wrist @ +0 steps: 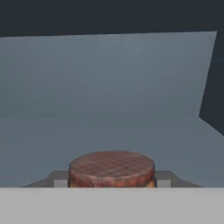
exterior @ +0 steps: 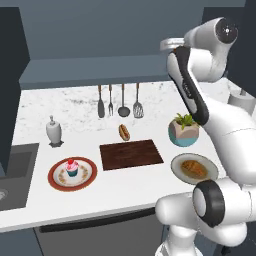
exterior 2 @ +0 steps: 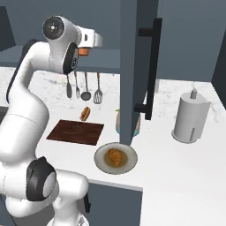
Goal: From the different types of pastries on the counter, select a croissant and place it on the cutting board. Then retrieve a jar of jam from the cabinet and place it alongside the croissant on the cutting board.
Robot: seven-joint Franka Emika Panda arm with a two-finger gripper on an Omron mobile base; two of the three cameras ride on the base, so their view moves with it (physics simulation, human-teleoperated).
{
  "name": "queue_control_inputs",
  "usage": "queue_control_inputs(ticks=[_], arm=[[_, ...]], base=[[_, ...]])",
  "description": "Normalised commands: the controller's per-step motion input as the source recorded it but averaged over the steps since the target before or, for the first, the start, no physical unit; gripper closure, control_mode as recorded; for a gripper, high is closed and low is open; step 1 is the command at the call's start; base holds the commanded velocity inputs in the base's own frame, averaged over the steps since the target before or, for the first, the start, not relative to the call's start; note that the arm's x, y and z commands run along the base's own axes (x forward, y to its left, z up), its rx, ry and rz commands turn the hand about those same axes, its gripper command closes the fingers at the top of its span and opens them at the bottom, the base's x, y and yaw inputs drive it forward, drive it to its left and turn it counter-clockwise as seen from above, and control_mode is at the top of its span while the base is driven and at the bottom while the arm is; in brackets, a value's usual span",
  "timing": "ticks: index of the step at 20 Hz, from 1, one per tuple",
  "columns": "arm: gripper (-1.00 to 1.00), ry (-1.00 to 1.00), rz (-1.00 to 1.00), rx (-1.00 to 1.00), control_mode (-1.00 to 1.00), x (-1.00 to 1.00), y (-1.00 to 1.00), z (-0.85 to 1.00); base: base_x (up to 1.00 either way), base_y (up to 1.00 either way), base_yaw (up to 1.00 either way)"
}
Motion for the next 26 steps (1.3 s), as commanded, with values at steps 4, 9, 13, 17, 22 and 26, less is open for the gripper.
queue_control_inputs(ticks=[4, 9, 13, 17, 22, 26], arm=[[1.00, -0.27, -0.04, -0.03, -1.00, -1.00, 0.41, 0.00], [1.00, -0.22, -0.15, -0.05, -1.00, -1.00, 0.78, 0.00], [1.00, -0.27, -0.30, -0.01, -1.00, -1.00, 0.72, 0.00], [1.00, -0.31, -0.43, 0.00, -1.00, -1.00, 0.49, -0.02], [1.00, -0.18, -0.55, 0.00, -1.00, -0.95, 0.37, -0.24], [1.00, 0.00, -0.15, 0.00, -1.00, -0.14, 0.00, -0.04]], base=[[0.00, 0.00, 0.00], [0.00, 0.00, 0.00], [0.00, 0.00, 0.00], [0.00, 0.00, 0.00], [0.00, 0.00, 0.00], [0.00, 0.00, 0.00]])
